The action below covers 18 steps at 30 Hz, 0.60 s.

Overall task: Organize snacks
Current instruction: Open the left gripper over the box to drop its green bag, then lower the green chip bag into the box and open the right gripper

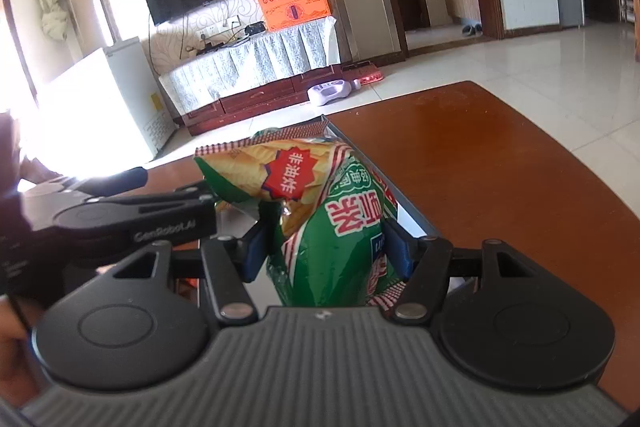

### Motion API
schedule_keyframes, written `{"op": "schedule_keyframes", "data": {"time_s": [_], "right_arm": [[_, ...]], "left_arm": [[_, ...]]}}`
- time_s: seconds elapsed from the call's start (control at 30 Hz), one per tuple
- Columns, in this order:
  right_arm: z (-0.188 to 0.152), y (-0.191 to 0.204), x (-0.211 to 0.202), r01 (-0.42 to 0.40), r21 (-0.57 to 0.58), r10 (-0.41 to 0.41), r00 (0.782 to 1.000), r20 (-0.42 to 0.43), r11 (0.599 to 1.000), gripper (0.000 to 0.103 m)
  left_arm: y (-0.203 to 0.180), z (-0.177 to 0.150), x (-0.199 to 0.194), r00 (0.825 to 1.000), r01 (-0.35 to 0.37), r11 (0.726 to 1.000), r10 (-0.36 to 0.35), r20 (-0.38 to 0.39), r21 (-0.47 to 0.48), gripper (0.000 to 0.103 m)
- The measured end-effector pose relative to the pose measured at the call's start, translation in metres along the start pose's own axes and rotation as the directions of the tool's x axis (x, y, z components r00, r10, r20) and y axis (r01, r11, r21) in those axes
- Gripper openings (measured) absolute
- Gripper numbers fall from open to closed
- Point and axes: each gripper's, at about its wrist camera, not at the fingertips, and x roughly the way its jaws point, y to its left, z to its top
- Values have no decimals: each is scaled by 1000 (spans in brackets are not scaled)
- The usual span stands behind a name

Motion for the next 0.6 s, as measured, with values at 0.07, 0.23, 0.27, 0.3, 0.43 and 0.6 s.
{"op": "schedule_keyframes", "data": {"time_s": [0.07,0.23,0.27,0.3,0.43,0.6], "right_arm": [[-3,4,-1,15,-29,-15,1000,-1,999,63],[-6,4,-3,43,-69,-42,999,16,997,63],[-6,5,-1,59,-85,-58,998,14,995,63],[-9,6,0,70,-103,-69,997,17,992,63],[-10,6,6,89,-142,-87,996,20,986,63],[-13,10,12,115,-194,-112,993,24,974,64]], "left_arm": [[-5,-8,-17,1000,-3,1000,3,1,20,88],[-4,-25,-47,999,-19,999,20,-35,31,88],[-4,-28,-54,999,-13,999,15,-38,41,88],[-5,-32,-61,999,-7,998,9,-39,57,88],[-16,-47,-85,999,20,991,-16,-33,129,88],[-33,-55,-93,999,43,981,-38,-28,188,88]]}}
